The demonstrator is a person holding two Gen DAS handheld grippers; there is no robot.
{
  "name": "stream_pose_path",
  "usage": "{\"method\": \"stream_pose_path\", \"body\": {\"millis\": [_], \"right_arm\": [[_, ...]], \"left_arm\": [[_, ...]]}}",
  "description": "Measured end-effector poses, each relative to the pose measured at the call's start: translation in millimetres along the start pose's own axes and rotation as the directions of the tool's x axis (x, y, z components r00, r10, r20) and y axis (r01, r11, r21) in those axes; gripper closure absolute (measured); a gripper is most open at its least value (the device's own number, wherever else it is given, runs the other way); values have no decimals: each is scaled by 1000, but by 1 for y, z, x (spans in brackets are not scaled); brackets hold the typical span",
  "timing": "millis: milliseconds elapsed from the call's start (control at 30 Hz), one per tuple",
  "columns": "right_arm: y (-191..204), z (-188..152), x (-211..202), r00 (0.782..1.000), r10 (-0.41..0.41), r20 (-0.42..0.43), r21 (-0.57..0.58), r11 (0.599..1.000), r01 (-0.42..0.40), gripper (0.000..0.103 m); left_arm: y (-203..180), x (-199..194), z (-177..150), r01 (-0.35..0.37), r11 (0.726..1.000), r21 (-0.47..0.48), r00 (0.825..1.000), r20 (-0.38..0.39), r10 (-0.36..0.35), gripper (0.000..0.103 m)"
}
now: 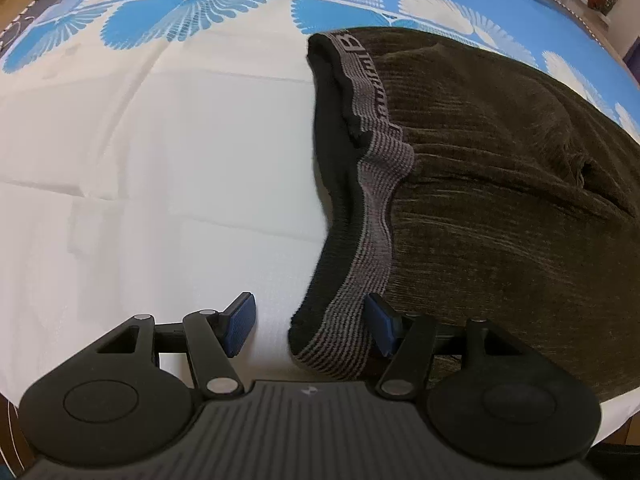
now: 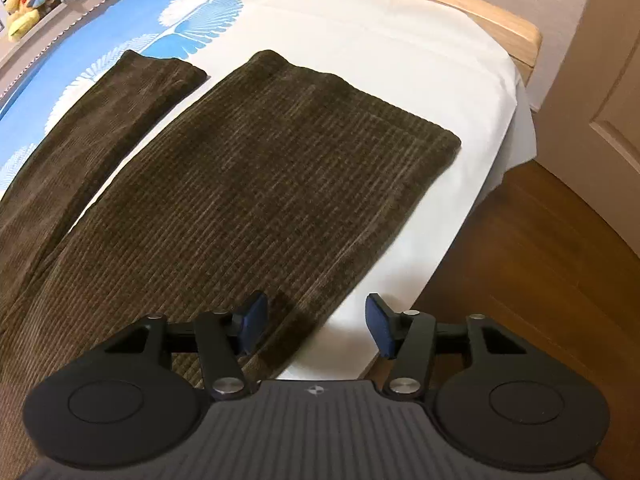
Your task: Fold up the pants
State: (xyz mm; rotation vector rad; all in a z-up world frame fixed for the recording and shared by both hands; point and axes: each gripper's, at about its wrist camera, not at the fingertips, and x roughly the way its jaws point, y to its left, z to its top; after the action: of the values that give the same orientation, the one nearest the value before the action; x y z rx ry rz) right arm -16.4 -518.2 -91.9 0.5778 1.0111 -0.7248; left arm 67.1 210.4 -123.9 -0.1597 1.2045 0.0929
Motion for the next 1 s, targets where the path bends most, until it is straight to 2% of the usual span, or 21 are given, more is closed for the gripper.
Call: {"method": "stream_pose_path", "body": {"millis": [133, 167, 200, 267, 300, 400, 567, 767, 833, 900, 1000], "right_arm": [[0, -1, -1, 1000, 23, -7, 2, 1000, -23, 66], [-1, 0, -1, 1000, 28, -5, 1, 1000, -28, 69], [0, 1, -1, 1000, 27, 0, 0, 1000, -27, 72], [2, 1, 0, 1000, 27, -3, -6, 1000, -27, 83], [3, 1, 2, 1000, 25, -11, -8, 1000, -25, 91], [6, 1, 3, 1000, 18, -8, -11, 1000, -18, 98], [21, 1, 1, 1000, 19, 18, -51, 999, -18, 100], [38, -2, 2, 1000, 27, 15, -122, 992, -25, 100], [35, -2, 3, 1000, 0, 9, -114, 993, 1, 100], [29, -1, 4, 999, -34, -1, -90, 995, 34, 100], [24, -2, 0, 998, -61, 23, -87, 994, 63, 99]], "left_arm": [[-9, 5, -1, -4, 999, 47, 1000, -9, 4, 38], [-11, 6, -2, -6, 998, 60, 1000, -7, 7, 42], [-12, 7, -2, 0, 998, 70, 1000, -6, 0, 52], [-15, 7, -3, 10, 996, 84, 1000, -2, -10, 57], [-18, 6, -4, 2, 994, 110, 1000, 5, -3, 62], [-24, 1, -9, -16, 983, 183, 999, 37, 10, 72], [-14, -5, -14, 0, 981, 192, 999, 53, -11, 75], [1, -6, -17, 14, 986, 164, 1000, 8, -16, 74], [0, -6, -16, 18, 985, 170, 1000, 4, -19, 70], [2, -6, -14, 7, 988, 157, 1000, 3, -7, 59], [3, -19, -8, -7, 993, 122, 997, 81, -3, 57]]}}
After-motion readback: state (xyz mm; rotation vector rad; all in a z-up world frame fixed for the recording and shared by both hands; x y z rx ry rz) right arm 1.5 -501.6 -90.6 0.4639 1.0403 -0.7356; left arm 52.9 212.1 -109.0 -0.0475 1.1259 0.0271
